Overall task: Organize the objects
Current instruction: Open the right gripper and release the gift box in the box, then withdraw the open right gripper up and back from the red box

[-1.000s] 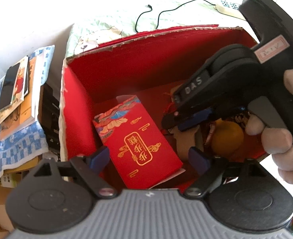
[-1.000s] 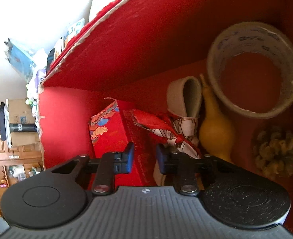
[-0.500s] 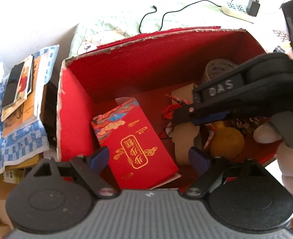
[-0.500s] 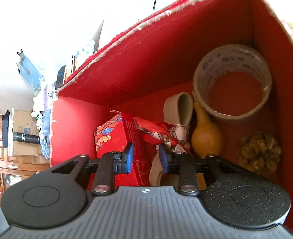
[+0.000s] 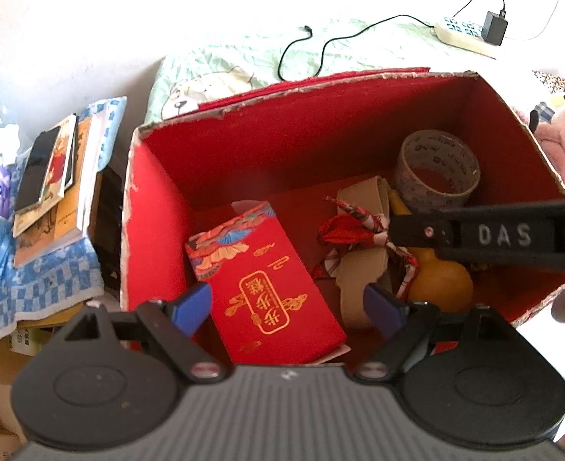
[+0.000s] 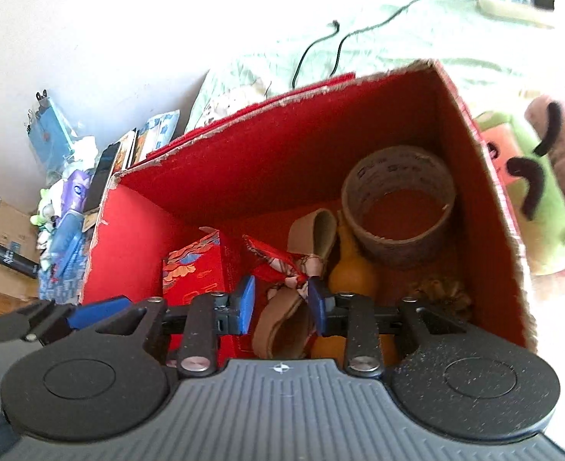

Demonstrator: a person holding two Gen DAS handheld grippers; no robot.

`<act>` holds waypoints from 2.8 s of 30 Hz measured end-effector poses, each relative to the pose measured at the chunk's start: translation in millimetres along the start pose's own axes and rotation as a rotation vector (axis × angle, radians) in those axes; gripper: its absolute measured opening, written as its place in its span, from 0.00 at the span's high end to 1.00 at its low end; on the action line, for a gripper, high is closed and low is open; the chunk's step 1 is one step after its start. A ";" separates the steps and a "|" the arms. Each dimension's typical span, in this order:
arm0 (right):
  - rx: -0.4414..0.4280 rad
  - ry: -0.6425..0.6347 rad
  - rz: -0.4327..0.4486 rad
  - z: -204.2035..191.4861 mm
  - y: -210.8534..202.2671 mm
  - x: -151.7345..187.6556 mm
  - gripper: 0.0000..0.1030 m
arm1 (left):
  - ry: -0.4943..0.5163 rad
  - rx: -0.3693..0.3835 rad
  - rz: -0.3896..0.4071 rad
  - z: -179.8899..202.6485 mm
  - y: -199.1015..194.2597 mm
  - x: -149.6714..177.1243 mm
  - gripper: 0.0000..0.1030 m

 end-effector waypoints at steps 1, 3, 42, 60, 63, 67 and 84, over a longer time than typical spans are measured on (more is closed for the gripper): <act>0.013 -0.009 0.011 -3.1 0.9 -0.5 0.65 | -0.002 0.002 0.007 -0.4 -1.1 -0.3 0.16; 0.040 -0.026 0.035 -0.8 -4.4 0.0 0.65 | -0.002 0.000 0.018 -1.0 -3.2 -0.8 0.16; 0.099 -0.172 0.131 -0.6 -31.4 -22.0 0.63 | -0.241 -0.162 0.055 -17.7 -20.2 -8.9 0.15; 0.041 -0.297 0.062 -5.7 -67.0 2.8 0.60 | -0.350 -0.258 0.000 7.5 -58.0 21.7 0.15; 0.015 -0.314 0.071 -11.1 -77.4 9.5 0.60 | -0.352 -0.255 0.000 12.8 -65.4 27.8 0.15; -0.013 -0.338 0.066 -16.6 -88.8 22.3 0.60 | -0.356 -0.256 -0.023 21.5 -70.8 43.4 0.15; 0.190 -0.138 0.015 2.9 -76.5 81.6 0.60 | -0.228 -0.066 -0.115 29.6 -35.7 96.3 0.15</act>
Point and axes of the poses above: each gripper's, at about its wrist camera, not at the fingertips, and y roughly the way its jaws point, z to its right, x to its underside, the point moved 6 cm from there along y, roughly the way its jaws point, and after that the axes turned 3 degrees about y, right-handed, at the moved point
